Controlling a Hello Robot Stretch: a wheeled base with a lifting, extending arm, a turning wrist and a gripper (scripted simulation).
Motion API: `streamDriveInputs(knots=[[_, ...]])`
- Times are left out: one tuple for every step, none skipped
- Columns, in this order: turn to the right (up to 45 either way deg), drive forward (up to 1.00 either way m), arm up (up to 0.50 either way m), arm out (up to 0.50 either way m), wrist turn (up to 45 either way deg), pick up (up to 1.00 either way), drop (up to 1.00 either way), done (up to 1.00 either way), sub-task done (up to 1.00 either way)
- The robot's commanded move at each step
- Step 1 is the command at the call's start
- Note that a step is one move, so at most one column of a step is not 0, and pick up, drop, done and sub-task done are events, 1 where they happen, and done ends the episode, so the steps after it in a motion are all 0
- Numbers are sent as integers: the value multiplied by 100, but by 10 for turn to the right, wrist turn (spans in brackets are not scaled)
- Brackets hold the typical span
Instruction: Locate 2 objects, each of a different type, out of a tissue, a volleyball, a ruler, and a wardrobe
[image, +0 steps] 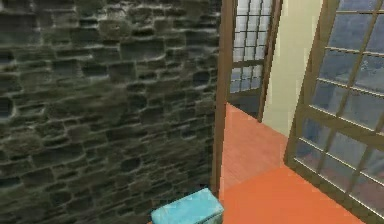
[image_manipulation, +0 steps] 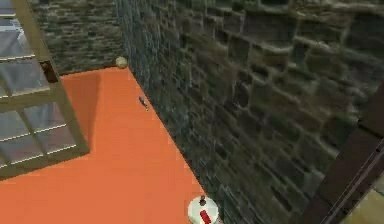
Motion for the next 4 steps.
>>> streamDriveInputs(knots=[[450, 0, 0, 0, 0, 0, 0, 0, 0], [150, 0, 0, 0, 0, 0, 0, 0, 0], [0, 75, 0, 0, 0, 0, 0, 0, 0], [210, 0, 0, 0, 0, 0, 0, 0, 0]])
